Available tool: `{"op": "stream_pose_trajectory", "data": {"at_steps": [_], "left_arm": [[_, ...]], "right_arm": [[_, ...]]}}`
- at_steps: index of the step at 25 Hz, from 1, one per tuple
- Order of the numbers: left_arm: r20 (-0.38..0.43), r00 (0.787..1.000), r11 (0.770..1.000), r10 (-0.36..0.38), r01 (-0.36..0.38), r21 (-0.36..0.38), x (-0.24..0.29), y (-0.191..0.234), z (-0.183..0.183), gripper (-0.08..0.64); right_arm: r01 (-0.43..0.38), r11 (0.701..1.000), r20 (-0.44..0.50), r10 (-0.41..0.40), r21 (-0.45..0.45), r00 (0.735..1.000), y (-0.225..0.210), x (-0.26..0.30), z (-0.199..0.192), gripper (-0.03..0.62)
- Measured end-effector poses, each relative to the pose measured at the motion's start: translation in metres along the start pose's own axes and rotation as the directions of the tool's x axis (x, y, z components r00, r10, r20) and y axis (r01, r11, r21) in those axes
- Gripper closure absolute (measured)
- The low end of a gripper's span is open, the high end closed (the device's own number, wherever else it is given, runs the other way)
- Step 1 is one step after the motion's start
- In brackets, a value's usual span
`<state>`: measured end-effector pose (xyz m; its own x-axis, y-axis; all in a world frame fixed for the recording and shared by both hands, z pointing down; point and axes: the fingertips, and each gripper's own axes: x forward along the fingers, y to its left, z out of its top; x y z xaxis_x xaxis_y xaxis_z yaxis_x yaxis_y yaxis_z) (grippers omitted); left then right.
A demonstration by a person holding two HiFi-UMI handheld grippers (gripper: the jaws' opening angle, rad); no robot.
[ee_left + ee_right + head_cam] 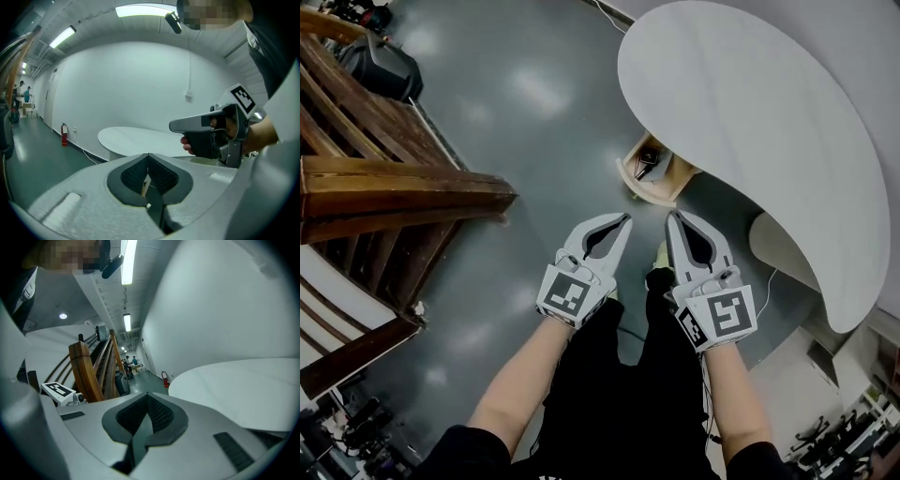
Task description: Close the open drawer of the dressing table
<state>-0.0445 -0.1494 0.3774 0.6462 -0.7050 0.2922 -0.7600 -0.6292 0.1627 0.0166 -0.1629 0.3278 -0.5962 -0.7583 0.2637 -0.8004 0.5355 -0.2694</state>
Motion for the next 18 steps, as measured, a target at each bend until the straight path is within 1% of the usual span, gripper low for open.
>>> {"op": "stream_pose_trajectory", "data": {"at_steps": [5,9,14,18], "left_arm": [[-0.035,0.999,1.0,0.003,-0.003,-0.004,0.019,0.021,-0.085,0.551],[-0.041,0.999,1.0,-0.001,0.001,-0.006,0.038,0.028,-0.141,0.551],[-0.058,0.998,1.0,-0.008,0.007,-0.006,0.066,0.04,-0.206,0.549],[-0.069,0.998,1.0,0.002,-0.002,-0.001,0.084,0.05,-0.249,0.549]], "right_arm": [[0.026,0.999,-0.011,-0.026,0.028,1.0,-0.008,0.026,-0.077,0.578],[0.046,0.998,-0.016,-0.045,0.047,0.999,-0.02,0.041,-0.131,0.578],[0.056,0.997,-0.019,-0.055,0.05,0.998,-0.039,0.061,-0.183,0.578],[0.06,0.997,-0.019,-0.059,0.048,0.998,-0.051,0.073,-0.215,0.578]]}}
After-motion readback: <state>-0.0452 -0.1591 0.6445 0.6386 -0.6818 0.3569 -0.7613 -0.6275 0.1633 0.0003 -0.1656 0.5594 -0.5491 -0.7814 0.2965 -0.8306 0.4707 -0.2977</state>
